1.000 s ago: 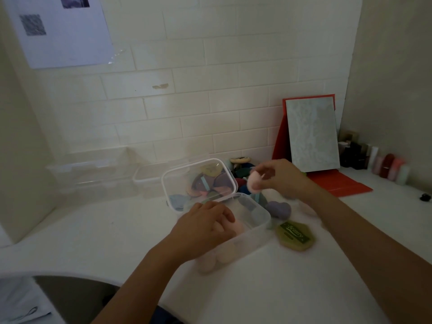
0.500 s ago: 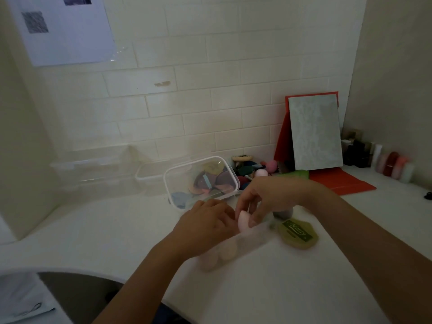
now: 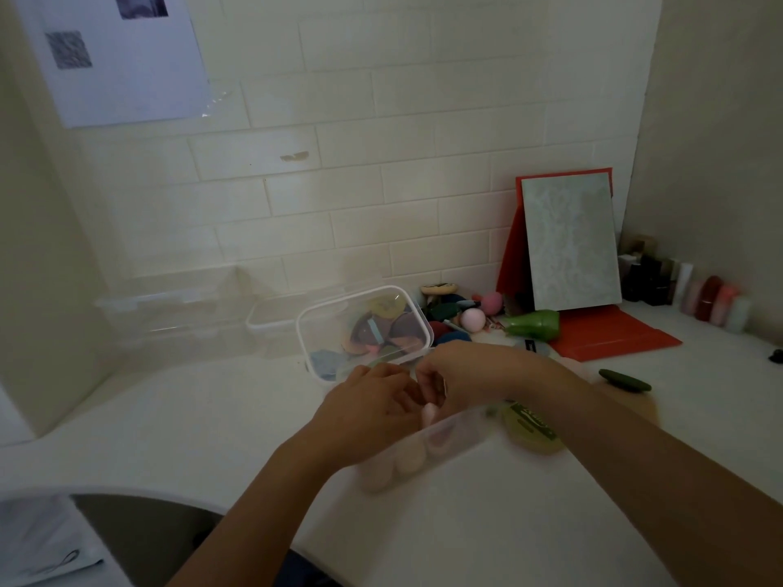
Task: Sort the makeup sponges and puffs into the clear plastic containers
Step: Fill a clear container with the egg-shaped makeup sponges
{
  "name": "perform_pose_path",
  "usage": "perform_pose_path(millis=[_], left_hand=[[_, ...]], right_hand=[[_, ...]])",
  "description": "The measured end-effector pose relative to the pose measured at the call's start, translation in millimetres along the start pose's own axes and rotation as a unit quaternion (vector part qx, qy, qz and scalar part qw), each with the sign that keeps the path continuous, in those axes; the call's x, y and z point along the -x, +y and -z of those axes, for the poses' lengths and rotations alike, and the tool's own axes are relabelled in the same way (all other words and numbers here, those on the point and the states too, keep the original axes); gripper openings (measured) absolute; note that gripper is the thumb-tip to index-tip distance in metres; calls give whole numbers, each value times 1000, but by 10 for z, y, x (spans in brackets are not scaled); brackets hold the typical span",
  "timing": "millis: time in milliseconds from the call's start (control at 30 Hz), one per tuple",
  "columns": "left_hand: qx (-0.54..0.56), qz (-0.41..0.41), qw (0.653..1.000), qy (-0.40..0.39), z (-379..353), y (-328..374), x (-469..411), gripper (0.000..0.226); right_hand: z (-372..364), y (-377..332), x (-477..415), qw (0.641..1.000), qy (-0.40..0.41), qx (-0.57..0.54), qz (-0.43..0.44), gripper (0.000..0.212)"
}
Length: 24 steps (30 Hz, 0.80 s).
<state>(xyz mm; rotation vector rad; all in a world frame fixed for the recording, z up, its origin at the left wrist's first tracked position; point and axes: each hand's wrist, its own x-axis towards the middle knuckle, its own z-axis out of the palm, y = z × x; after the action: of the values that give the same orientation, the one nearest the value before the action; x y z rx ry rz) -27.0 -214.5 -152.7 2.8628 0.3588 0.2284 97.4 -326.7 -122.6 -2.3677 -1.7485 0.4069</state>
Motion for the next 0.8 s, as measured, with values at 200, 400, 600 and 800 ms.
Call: perform_pose_path(millis=[200, 400, 600, 800], left_hand=[[4, -4, 1000, 3, 0, 16, 4, 27], [25, -5, 999, 25, 0, 6, 36, 33], [42, -34, 999, -9, 31, 30, 33, 28], [40, -37, 997, -52, 37, 23, -22, 30]], right_hand=[[1, -47, 26, 999, -1, 9, -50, 24], [105, -45, 67, 997, -30, -35, -54, 19], [230, -15, 189, 964, -113, -231, -70, 23], [469, 1, 309, 980, -38, -184, -69, 17]])
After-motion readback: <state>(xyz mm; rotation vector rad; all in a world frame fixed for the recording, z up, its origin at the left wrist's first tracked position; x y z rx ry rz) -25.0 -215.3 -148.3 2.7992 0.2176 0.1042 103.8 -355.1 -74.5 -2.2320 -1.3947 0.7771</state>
